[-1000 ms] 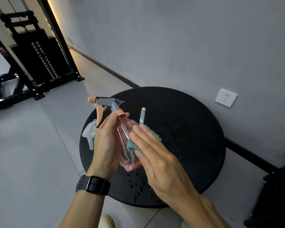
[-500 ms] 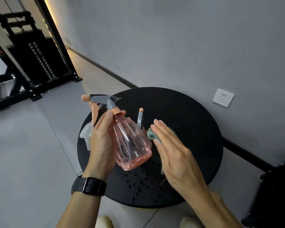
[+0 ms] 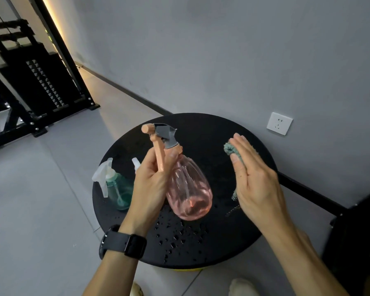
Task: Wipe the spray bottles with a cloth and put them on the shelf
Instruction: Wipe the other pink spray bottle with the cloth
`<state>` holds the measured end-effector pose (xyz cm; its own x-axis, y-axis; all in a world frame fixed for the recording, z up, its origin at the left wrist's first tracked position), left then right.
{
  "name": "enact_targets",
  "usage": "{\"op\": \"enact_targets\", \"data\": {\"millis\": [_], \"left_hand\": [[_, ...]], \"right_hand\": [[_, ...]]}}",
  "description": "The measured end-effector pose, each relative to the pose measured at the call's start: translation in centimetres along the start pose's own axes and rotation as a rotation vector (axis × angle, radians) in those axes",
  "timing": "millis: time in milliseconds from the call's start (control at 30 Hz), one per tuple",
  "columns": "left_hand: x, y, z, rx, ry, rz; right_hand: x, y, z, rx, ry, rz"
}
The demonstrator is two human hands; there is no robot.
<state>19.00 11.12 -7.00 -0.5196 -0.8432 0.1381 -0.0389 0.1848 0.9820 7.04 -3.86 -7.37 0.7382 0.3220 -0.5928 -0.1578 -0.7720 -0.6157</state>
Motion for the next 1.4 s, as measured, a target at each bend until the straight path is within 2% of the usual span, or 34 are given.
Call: {"op": "enact_targets", "data": {"millis": [300, 733, 1400], "left_hand": [[3.6, -2.3, -0.9, -0.035, -0.049, -0.043], [6.6, -7.6, -2.9, -0.057, 0.151, -0.238], [6.5, -11.8, -7.1, -0.100, 0.230, -0.346]], "right_hand": [[-1.7, 1.7, 0.0, 0.070, -0.004, -0.028], [-2.4, 3.2, 0.0, 0.114, 0.006, -0.058], [-1.2, 3.5, -0.2, 0.136, 0.029, -0.078]]}}
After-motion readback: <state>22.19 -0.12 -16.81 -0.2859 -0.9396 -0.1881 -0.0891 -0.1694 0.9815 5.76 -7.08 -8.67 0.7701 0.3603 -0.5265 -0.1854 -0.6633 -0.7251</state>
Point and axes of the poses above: each hand's wrist, its own z-axis away from the middle knuckle, its own x-axis out of the palm, y = z × x, the point moved 4 cm from there along -z, towards the middle knuckle, and after that the axes turned 7 degrees about z, right-handed, at the moved point
